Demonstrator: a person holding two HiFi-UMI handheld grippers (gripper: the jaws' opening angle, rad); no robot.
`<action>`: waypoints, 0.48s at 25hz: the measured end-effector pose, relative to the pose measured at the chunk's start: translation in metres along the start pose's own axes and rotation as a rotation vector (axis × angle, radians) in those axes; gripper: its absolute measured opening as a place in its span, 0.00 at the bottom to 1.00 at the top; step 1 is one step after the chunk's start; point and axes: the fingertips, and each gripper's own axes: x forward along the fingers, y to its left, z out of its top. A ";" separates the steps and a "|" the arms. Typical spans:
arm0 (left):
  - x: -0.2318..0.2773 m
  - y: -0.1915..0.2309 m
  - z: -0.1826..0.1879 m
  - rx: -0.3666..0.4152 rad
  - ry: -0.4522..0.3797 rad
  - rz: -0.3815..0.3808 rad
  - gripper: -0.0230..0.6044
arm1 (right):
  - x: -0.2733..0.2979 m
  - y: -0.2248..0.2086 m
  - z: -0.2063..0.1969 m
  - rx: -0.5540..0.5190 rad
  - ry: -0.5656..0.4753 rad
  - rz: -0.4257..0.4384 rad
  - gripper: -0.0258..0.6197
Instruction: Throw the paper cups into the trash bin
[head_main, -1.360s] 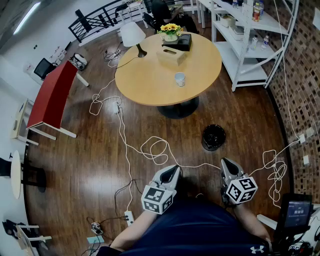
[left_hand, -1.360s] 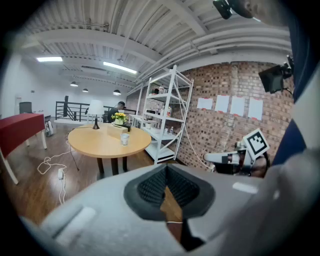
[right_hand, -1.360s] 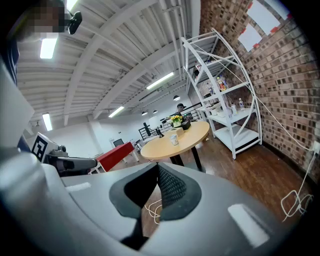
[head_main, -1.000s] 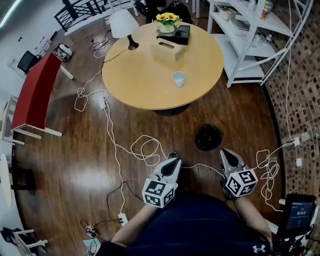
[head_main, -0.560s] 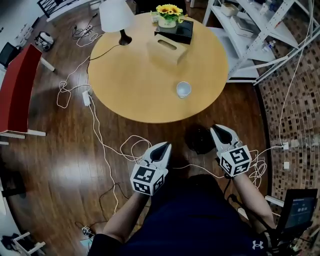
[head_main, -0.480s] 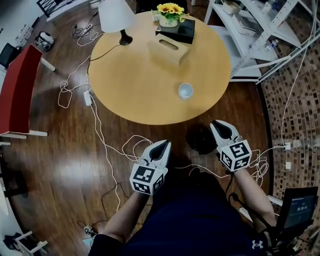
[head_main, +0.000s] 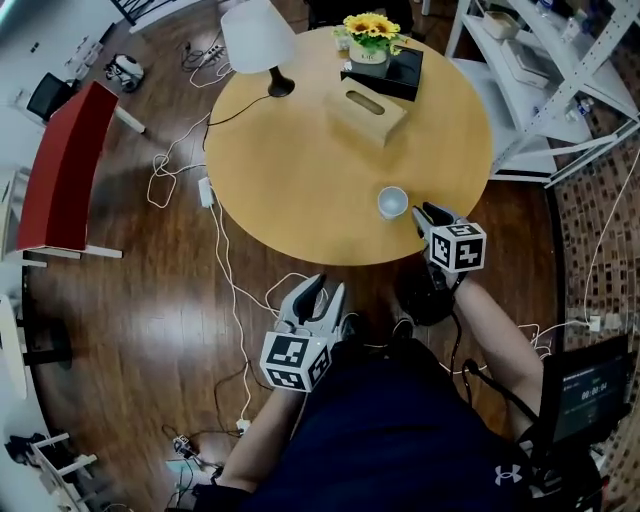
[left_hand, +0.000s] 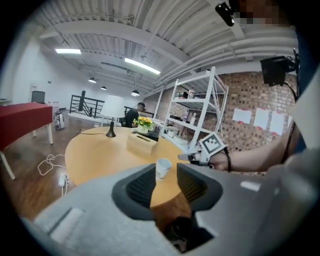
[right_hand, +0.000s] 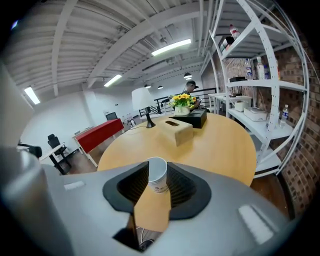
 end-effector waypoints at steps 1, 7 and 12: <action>-0.003 0.006 -0.002 -0.001 0.002 0.022 0.26 | 0.011 -0.003 0.000 0.008 0.022 0.002 0.22; -0.024 0.032 -0.017 -0.035 0.002 0.092 0.26 | 0.069 -0.013 -0.020 0.043 0.185 -0.012 0.27; -0.033 0.027 -0.024 -0.058 0.019 0.086 0.25 | 0.079 -0.018 -0.041 0.072 0.278 -0.053 0.16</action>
